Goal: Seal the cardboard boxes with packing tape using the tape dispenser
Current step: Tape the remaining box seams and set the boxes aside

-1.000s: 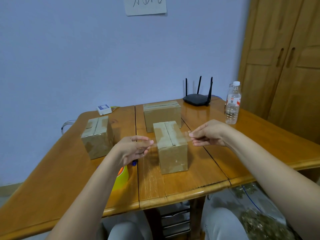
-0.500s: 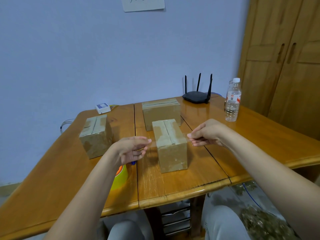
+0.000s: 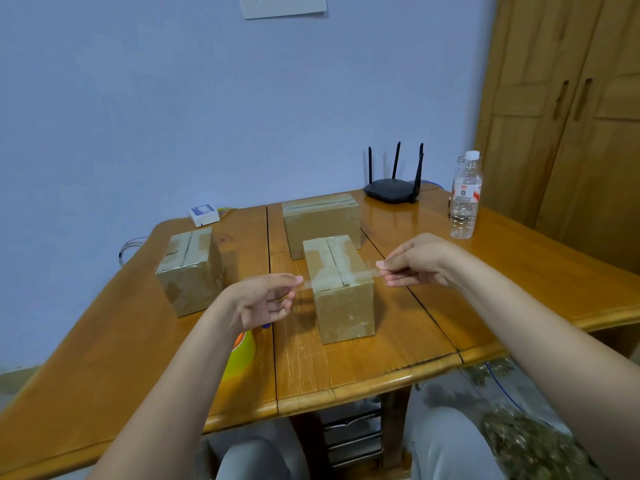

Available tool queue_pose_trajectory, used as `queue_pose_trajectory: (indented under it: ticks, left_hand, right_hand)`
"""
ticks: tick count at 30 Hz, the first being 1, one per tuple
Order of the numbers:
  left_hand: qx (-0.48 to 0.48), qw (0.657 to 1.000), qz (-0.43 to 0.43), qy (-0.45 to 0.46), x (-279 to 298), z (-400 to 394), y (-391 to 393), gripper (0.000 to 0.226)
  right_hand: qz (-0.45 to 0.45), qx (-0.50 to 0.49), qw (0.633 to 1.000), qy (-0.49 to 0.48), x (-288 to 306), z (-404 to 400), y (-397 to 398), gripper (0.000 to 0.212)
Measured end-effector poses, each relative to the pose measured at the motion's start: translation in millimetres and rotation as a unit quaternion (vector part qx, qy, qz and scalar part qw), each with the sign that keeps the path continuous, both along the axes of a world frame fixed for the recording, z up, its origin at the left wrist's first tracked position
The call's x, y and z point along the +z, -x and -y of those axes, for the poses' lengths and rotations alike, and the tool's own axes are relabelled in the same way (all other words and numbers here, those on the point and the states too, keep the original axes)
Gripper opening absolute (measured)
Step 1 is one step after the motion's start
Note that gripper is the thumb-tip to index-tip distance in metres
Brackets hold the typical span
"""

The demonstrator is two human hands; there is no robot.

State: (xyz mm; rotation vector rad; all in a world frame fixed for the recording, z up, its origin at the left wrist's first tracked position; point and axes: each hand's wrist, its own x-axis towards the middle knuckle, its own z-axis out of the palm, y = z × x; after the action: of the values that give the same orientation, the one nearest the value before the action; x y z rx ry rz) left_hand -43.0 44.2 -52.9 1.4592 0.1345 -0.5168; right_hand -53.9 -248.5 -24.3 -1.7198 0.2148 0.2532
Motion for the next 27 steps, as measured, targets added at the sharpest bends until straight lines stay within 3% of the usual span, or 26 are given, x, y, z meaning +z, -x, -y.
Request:
queue_pose_trajectory:
  ticks: [5,17,27]
  left_hand:
    - [-0.002,1.0,-0.004,0.0,-1,1,-1,0.024]
    - [0.004,0.999,-0.026,0.017,-14,-3,0,0.044]
    - [-0.002,1.0,-0.008,0.024,-15,-3,3,0.044]
  right_hand:
    - [-0.008,0.005,1.0,0.008,-4,0,-2,0.021]
    - [-0.023,0.003,1.0,-0.003,-14,-1,0,0.024]
    - [-0.024,0.011,1.0,0.012,-14,-2,3,0.023]
